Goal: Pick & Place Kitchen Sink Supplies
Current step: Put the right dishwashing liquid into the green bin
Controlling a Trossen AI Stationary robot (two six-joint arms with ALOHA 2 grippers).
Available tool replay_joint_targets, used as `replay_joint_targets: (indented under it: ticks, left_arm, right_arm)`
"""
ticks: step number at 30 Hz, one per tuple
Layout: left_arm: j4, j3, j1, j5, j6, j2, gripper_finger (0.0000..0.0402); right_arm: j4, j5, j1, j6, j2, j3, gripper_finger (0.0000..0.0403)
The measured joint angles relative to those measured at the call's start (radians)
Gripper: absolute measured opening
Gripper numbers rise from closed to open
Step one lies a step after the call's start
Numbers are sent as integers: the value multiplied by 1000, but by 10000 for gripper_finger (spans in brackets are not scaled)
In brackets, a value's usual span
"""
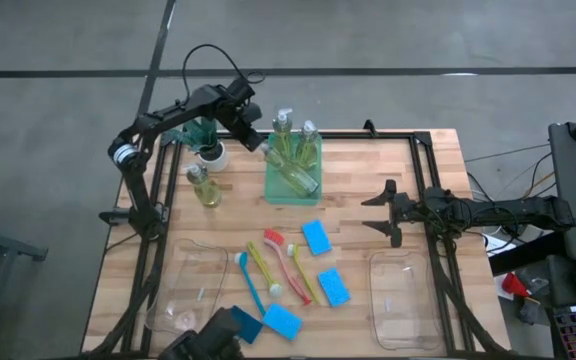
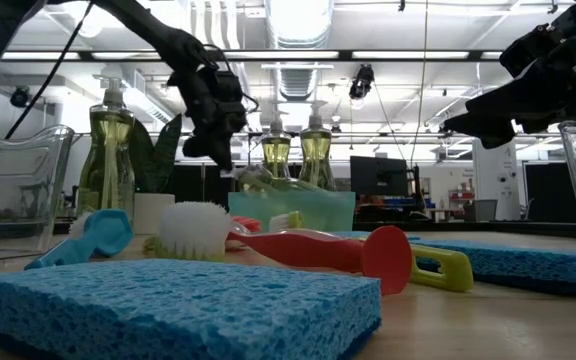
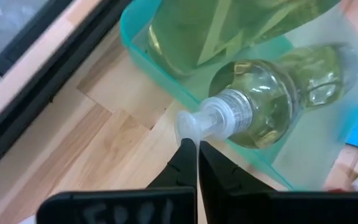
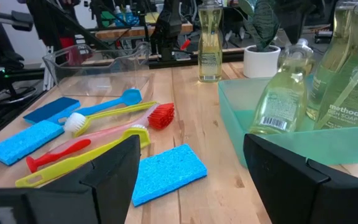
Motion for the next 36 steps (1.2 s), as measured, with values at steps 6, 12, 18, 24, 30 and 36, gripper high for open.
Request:
replay_joint_targets:
  ticks: [6,12,18,24,30,36]
  left_arm:
    - [-1,3,-5,5,4,-69,0]
    - [3,3,-28,47,-18,-131,1]
    - [36,5,-114,61,-31,-152,1]
    - [55,39,-174,46,-36,-152,1]
    - [82,82,-209,71,-66,-151,1]
    - [132,116,-255,80,-81,-151,0]
  right_arm:
    - [0,0,0,-2,0,0,276]
    - [0,0,0,-1,-1,0,267]
    - [0,0,0,0,-1,0,261]
    - [0,0,0,-1,-1,0,260]
    - [0,0,0,-2,-1,0,270]
    - [0,0,0,0,-1,0,277]
